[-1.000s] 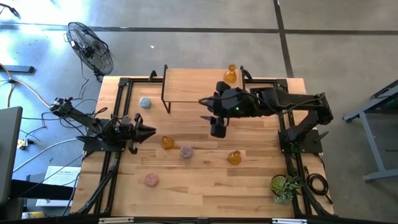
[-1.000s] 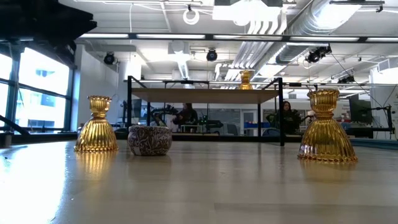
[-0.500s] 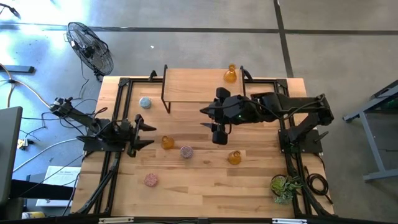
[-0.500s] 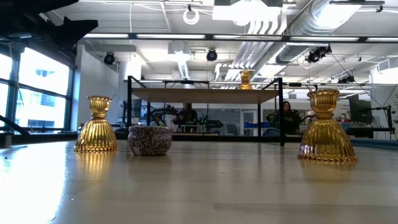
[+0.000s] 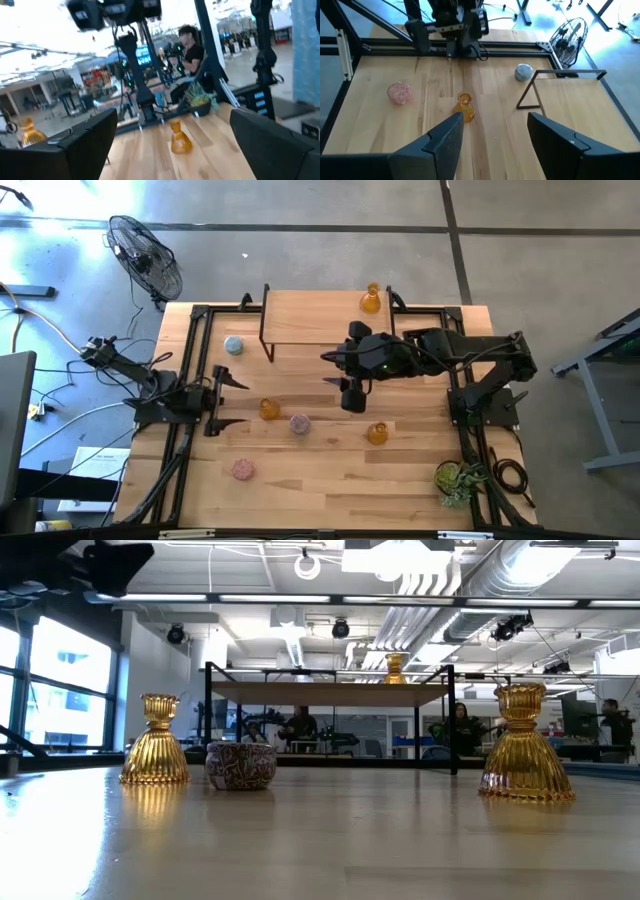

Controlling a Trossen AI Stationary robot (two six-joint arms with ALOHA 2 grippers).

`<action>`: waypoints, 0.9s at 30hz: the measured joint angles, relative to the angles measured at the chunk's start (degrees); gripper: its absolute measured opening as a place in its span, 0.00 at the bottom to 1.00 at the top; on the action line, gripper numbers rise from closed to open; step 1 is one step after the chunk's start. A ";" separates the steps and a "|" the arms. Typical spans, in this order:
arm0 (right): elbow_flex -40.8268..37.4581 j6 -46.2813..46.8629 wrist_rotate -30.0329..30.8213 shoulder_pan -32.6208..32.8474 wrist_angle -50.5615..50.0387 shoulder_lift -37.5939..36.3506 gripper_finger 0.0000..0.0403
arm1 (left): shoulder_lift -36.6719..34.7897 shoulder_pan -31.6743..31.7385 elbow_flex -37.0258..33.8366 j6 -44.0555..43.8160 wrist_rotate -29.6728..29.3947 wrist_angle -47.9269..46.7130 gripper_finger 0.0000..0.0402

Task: Pick & Place candle stick holders
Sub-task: Put the blue patterned candle on the shelf

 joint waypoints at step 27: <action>0.00 2.23 0.23 0.00 -0.85 -0.02 0.54 | -0.02 0.02 -0.01 -28.43 7.32 2.76 0.95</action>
